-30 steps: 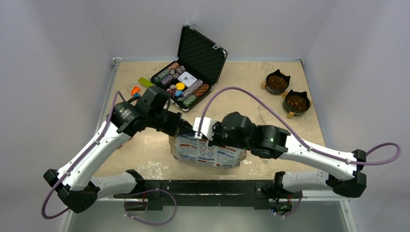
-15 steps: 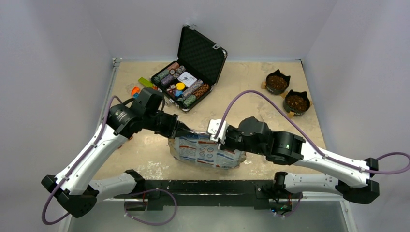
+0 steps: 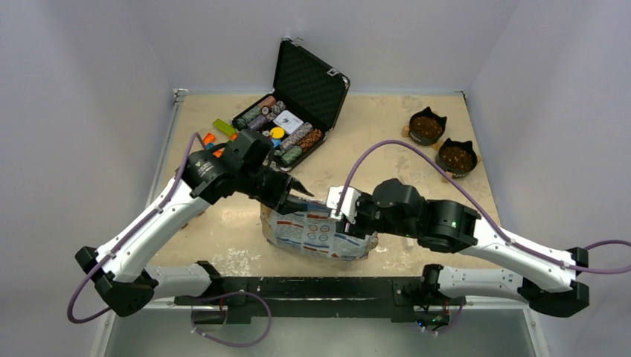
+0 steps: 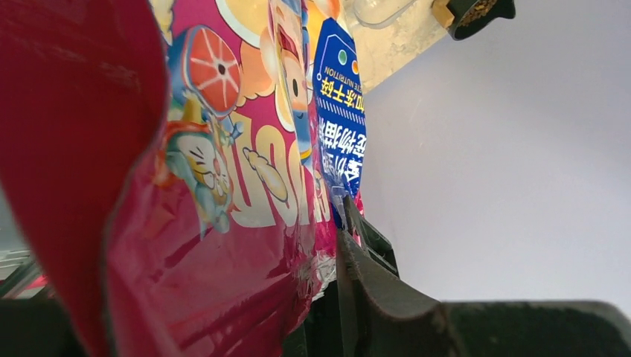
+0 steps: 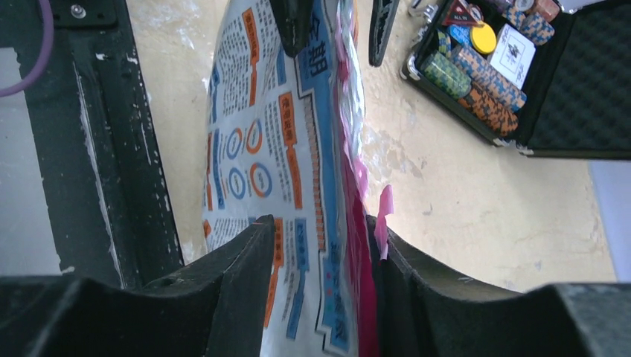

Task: Serve the pet food

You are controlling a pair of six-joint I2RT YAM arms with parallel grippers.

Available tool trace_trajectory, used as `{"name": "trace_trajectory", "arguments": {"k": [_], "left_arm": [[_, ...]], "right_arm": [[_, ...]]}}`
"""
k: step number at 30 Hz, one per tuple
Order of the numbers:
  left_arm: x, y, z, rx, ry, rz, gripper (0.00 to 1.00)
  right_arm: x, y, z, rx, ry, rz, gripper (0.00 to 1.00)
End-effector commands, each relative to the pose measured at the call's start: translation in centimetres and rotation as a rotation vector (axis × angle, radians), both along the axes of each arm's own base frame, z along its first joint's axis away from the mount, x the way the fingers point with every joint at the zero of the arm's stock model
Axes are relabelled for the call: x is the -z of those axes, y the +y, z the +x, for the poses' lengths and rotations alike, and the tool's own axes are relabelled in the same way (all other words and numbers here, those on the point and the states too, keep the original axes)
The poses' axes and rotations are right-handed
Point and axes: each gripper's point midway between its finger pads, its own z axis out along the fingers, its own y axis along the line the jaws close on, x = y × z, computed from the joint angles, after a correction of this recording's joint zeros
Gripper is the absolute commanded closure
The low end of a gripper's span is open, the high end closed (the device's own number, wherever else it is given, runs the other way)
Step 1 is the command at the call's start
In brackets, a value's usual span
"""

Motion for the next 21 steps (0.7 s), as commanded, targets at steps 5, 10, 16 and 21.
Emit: {"name": "trace_trajectory", "arguments": {"k": [5,10,16,21], "left_arm": [[-1.3,-3.0,0.4,0.056,-0.035,-0.029,0.75],[-1.0,-2.3,0.1,0.046,-0.048,-0.023,1.0],[-0.7,-0.6,-0.1,0.014,-0.112,-0.005,1.0],[-1.4,0.7,0.7,-0.07,-0.196,-0.028,1.0]], "right_arm": [[0.1,-2.6,-0.5,0.023,0.001,0.055,0.53],[0.1,-2.2,0.3,0.044,-0.022,0.066,0.89],[0.9,-1.3,-1.9,-0.128,-0.013,0.052,1.0],[0.2,-2.4,-0.9,-0.038,-0.1,0.131,1.0]]}}
